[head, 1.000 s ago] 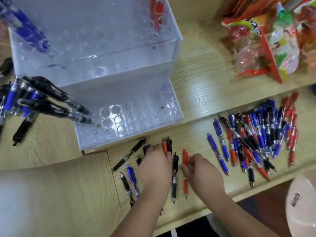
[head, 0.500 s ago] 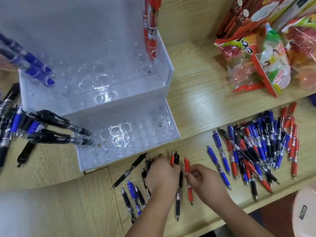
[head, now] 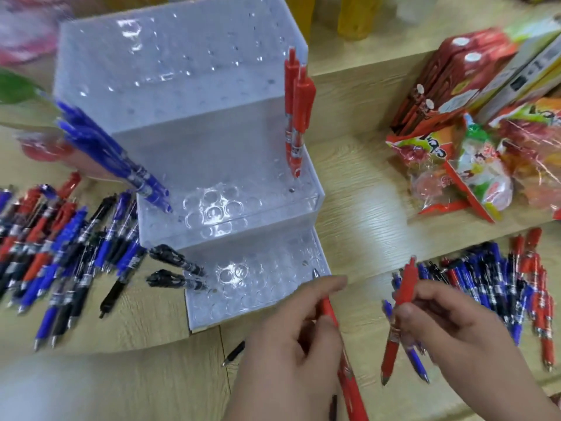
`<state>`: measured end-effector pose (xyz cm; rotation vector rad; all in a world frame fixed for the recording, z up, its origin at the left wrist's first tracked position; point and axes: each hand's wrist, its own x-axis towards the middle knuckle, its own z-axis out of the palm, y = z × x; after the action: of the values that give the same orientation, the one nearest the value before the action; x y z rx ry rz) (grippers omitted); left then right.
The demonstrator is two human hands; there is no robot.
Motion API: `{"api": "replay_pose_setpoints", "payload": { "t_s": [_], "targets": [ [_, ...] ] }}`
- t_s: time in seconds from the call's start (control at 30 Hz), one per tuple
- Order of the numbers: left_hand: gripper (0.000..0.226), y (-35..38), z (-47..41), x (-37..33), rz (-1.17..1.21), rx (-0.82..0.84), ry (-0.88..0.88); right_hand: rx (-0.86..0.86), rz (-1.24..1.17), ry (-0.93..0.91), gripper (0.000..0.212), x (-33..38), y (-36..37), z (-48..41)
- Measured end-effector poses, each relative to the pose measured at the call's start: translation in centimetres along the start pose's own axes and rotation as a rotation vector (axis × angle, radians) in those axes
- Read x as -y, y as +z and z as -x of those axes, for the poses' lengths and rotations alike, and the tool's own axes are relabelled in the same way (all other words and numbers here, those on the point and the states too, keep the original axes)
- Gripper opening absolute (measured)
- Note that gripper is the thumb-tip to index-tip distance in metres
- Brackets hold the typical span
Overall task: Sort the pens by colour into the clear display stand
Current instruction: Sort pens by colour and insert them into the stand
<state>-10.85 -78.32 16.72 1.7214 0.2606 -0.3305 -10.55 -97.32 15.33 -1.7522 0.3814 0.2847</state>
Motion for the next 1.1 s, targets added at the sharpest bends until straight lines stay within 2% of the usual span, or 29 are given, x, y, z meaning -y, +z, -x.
{"api": "replay_pose_setpoints", "payload": {
  "t_s": [0.07, 0.13, 0.27, 0.33, 0.43, 0.53, 0.6, 0.67, 0.7, 0.8, 0.87, 0.97, 1.1],
  "targets": [
    [0.038, -0.9, -0.3, -2.3, 0.118, -0.051, -0.024, 0.032, -0.071, -0.046, 0.018, 2.1, 0.8, 0.0],
    [0.031, -1.5, -0.9, -3.9, 0.204, -0.089, 0.011, 0.079, -0.152, -0.048, 0.016, 3.6, 1.7, 0.0],
    [0.026, -1.8, -1.9, -5.6, 0.279, -0.235, 0.069, 0.093, -0.430, 0.123, 0.056, 4.9, 3.4, 0.1],
    [0.023, -1.7, -1.9, -6.1, 0.282, -0.333, 0.103, 0.118, -0.530, 0.127, 0.070, 5.6, 4.6, 0.0],
    [0.022, -1.1, -1.7, -6.3, 0.318, -0.438, 0.085, 0.092, -0.656, 0.081, 0.070, 6.0, 6.0, -0.8],
    [0.015, -0.5, -1.5, -6.0, 0.345, -0.415, 0.018, 0.063, -0.756, 0.028, 0.067, 6.7, 6.8, -1.6],
    [0.012, -0.7, -1.6, -5.8, 0.353, -0.337, -0.006, 0.062, -0.676, -0.027, 0.052, 7.5, 6.7, -2.1],
    [0.013, -1.4, -1.8, -5.6, 0.352, -0.261, -0.014, 0.091, -0.542, -0.092, 0.023, 8.5, 6.1, -2.6],
    [0.012, -1.9, -1.9, -5.5, 0.323, -0.217, 0.003, 0.109, -0.474, -0.125, 0.017, 9.0, 5.9, -3.0],
    [0.024, -3.4, -2.4, -5.9, 0.136, -0.103, 0.117, 0.143, -0.322, -0.250, 0.025, 10.9, 5.0, -4.0],
    [0.028, -4.5, -2.8, -6.3, 0.075, -0.187, 0.155, 0.112, -0.276, -0.359, 0.021, 12.0, 4.7, -5.2],
    [0.014, -5.6, -3.5, -7.0, 0.035, -0.359, 0.209, 0.041, -0.252, -0.498, 0.017, 13.1, 4.2, -7.2],
    [0.010, -5.7, -4.1, -7.6, 0.004, -0.451, 0.271, -0.008, -0.162, -0.648, 0.023, 13.6, 4.7, -8.7]
  ]
}}
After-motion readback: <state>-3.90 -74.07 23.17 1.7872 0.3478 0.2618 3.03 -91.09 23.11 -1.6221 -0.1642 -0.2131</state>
